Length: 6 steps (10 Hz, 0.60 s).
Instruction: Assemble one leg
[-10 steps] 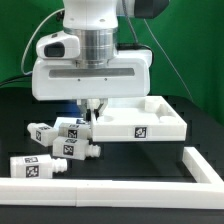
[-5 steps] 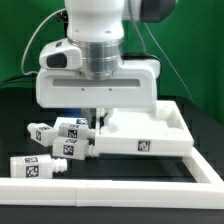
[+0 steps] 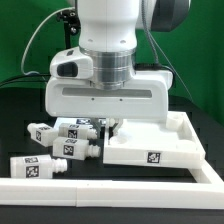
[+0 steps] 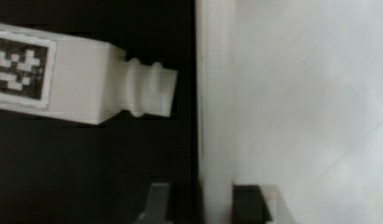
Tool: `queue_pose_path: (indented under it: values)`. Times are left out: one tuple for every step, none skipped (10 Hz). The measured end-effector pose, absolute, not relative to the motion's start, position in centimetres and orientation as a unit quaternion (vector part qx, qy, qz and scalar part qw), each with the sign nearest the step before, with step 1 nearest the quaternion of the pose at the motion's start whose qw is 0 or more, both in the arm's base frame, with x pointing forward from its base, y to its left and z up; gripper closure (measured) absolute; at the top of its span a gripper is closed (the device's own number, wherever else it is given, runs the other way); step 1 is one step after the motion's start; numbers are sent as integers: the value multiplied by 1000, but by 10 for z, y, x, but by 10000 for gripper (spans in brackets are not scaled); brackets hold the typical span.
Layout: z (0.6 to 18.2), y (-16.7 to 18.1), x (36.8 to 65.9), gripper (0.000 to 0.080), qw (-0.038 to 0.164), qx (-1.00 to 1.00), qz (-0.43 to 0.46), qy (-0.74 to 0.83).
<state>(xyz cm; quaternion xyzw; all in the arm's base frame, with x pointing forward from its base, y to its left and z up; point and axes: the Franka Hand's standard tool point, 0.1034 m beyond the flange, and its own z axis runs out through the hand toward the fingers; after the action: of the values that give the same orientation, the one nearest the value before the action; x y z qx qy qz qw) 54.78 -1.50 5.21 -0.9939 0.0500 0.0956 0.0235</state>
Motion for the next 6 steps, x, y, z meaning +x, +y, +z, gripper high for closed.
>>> queue_pose_path:
  values:
    - [51, -16, 547, 744, 23, -994, 96, 50]
    - [47, -21, 552, 744, 24, -994, 99, 36]
    - [42, -24, 566, 744, 24, -994, 99, 33]
    - [41, -22, 576, 744, 23, -995, 94, 32]
    - [38, -22, 585, 744, 21, -995, 90, 30]
    - [33, -22, 590, 744, 20, -995, 89, 31]
